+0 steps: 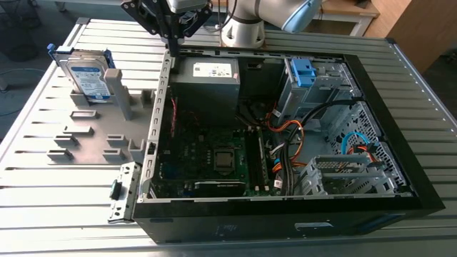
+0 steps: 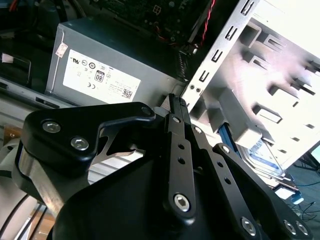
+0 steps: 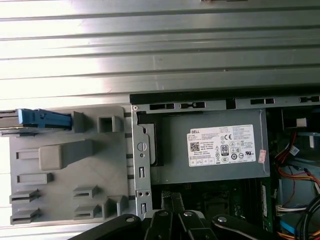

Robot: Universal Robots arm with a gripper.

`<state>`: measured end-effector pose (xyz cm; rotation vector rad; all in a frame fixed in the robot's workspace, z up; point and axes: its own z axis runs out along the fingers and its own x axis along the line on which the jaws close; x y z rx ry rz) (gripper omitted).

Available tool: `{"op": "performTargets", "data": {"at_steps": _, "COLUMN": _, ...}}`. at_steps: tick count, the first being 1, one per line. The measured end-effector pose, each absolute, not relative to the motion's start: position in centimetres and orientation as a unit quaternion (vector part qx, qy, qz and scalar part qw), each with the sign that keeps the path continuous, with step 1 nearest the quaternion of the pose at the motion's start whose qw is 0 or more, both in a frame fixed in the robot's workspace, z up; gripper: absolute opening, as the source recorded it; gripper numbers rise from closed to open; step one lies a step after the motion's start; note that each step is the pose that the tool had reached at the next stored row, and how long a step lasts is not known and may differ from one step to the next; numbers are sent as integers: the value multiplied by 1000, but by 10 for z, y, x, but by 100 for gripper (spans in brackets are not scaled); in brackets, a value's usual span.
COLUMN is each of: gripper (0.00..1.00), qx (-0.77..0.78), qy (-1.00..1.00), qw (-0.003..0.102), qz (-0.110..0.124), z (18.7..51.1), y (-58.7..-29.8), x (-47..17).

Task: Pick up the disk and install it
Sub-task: 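Reach for the disk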

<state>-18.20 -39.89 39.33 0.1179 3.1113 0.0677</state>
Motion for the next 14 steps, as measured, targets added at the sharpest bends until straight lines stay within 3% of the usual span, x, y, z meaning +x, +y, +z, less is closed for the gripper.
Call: {"op": "performTargets", "data": {"at_steps": 14, "gripper": 11, "qx": 38, "qy": 999, "qw": 14, "qz": 22, "z": 393, "y": -399, "x": -189}}
